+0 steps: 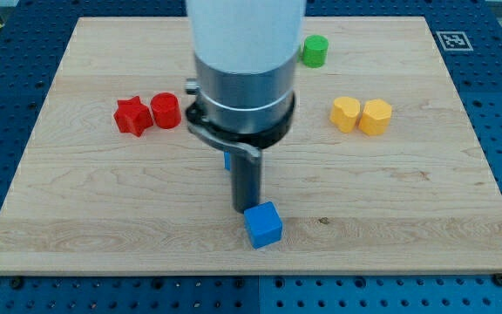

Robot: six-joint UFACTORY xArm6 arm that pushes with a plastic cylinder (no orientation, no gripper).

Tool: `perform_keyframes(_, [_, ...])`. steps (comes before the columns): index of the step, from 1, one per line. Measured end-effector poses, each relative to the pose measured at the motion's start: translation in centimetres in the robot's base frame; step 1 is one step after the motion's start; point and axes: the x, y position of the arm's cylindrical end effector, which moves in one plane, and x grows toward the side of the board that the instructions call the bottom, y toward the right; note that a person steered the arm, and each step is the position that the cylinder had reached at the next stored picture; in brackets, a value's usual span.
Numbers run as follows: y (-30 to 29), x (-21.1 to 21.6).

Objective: Move the blue triangle closer to the blue cube

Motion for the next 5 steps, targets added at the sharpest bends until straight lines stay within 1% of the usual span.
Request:
perform_keyframes(1, [-4.5,-1.9])
perform_keyframes(2, [-5.2,-4.7])
perform_keyframes(3, [-2.1,-7.0])
perform_keyframes(4, [0.2,-7.1])
perform_keyframes(5, [2.3,-6.1])
